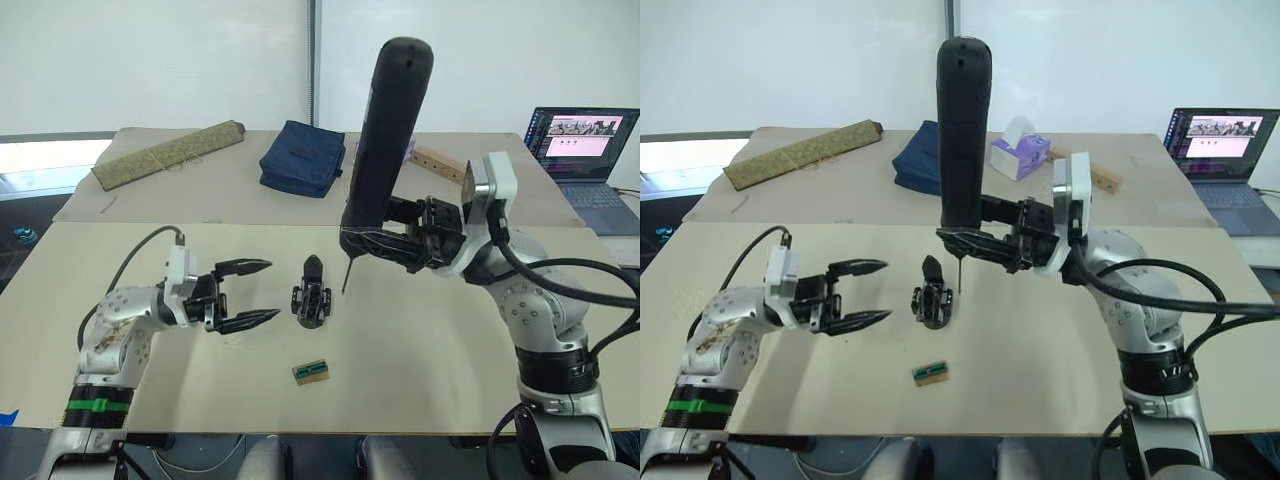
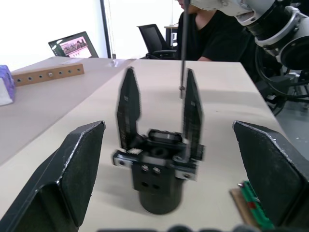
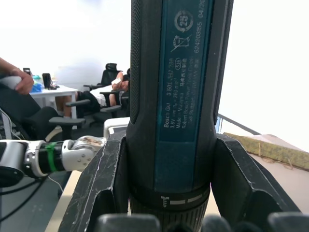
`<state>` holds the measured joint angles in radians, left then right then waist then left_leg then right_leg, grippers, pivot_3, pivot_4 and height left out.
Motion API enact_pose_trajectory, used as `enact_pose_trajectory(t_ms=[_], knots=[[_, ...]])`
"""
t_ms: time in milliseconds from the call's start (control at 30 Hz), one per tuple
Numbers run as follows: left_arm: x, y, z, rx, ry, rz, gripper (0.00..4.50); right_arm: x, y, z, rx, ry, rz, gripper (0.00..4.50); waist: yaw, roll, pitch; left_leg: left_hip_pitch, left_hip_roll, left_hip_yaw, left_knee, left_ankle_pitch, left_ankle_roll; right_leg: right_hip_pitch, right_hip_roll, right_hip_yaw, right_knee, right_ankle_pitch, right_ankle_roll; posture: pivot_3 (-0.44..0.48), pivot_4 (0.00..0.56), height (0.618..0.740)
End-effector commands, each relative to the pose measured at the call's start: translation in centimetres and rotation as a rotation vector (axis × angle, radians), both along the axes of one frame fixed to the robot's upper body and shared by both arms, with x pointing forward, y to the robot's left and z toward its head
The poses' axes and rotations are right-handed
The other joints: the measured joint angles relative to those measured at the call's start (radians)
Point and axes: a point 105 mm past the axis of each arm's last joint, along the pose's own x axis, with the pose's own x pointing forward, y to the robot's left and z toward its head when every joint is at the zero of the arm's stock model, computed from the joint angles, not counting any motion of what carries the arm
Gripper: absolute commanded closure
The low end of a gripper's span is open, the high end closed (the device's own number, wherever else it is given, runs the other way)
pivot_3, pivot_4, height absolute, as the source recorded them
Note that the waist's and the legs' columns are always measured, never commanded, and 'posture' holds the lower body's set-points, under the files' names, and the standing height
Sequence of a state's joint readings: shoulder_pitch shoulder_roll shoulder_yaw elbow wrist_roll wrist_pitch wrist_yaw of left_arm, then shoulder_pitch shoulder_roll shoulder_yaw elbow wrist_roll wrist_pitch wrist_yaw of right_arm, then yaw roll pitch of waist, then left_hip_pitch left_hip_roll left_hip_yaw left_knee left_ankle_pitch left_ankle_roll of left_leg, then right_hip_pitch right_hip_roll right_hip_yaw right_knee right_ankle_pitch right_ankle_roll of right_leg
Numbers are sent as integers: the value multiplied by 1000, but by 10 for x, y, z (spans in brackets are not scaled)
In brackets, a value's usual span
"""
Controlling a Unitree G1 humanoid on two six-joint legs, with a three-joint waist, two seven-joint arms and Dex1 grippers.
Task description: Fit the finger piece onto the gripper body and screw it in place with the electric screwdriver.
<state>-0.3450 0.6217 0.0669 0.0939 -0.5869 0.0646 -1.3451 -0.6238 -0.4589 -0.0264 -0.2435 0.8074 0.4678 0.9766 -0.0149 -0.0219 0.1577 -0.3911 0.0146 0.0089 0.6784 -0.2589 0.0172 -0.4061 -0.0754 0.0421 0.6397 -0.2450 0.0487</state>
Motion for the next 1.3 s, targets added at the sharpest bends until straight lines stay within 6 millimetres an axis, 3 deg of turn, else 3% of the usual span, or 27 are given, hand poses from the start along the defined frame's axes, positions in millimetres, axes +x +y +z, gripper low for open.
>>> enact_pose_trajectory(t_ms=[33, 900, 1300], knots=[[4, -3, 2, 23, -21, 1, 0, -1, 1, 16, 41, -48, 7, 2569, -1, 0, 0, 0, 0, 0, 0, 0, 0, 0, 0, 0, 0, 0, 0, 0, 150, 740], [3, -16, -26, 63, -11, 32, 0, -2, 50, 9, 64, -45, 116, 2569, 0, 1, 1, -2, 0, 0, 0, 0, 0, -3, 0, 0, 2, 0, 0, 0, 150, 740], [0, -20, -31, 75, -5, 27, 0, 1, 57, 0, 30, -45, 117, 2569, -1, 1, 1, -3, 0, 0, 0, 0, 0, -5, 0, 0, 2, 0, 0, 0, 150, 740]])
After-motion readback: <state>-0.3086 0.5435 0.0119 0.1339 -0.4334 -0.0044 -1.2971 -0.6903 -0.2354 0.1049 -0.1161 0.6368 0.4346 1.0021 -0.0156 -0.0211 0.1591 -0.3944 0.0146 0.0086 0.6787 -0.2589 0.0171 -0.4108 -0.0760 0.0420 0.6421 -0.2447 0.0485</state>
